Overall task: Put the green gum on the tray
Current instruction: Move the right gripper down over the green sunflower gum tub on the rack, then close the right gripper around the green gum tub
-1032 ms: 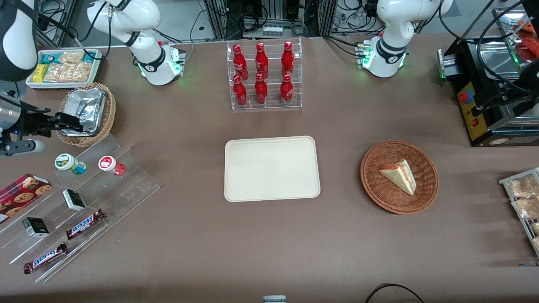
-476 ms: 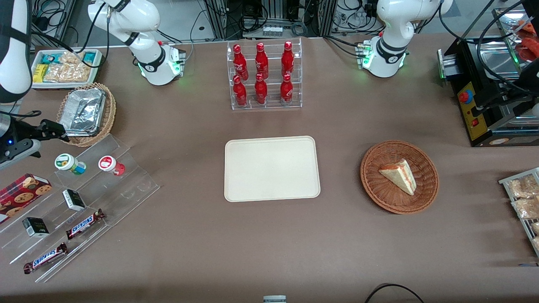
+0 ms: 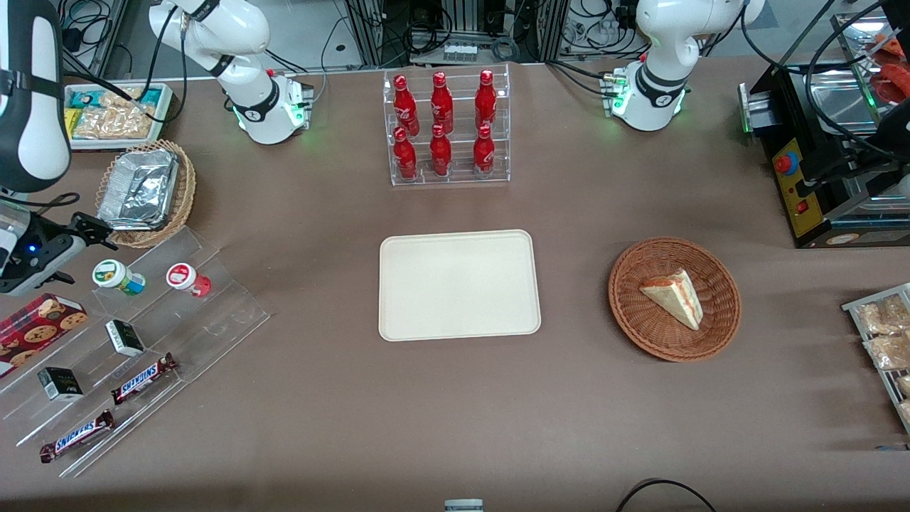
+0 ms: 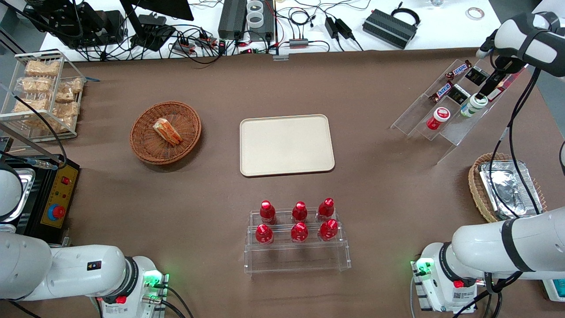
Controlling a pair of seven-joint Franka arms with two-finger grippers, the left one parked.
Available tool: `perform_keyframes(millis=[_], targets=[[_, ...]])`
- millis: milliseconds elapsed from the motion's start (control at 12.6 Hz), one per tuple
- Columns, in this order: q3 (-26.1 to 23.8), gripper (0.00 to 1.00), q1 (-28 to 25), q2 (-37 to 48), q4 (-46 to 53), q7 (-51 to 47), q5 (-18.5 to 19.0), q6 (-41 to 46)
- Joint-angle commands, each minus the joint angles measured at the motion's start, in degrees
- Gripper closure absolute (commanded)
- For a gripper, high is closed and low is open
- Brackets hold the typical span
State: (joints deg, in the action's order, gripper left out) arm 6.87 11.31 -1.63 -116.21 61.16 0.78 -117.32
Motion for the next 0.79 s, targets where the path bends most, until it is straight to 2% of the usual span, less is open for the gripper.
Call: perform_keyframes(millis=[0,556,635,714], targets=[[-0.4,0.0,1.5,-0.1,-3.4,1.2,1.1,-5.1],[-0.4,0.02,2.2,-3.0,-4.6,1.1,0.3,-8.5],[-0.5,0.16,2.2,-3.2,-4.6,0.9,0.1,-8.5],[-0.4,0.45,2.1,-3.3,-4.6,0.9,0.1,-8.5]])
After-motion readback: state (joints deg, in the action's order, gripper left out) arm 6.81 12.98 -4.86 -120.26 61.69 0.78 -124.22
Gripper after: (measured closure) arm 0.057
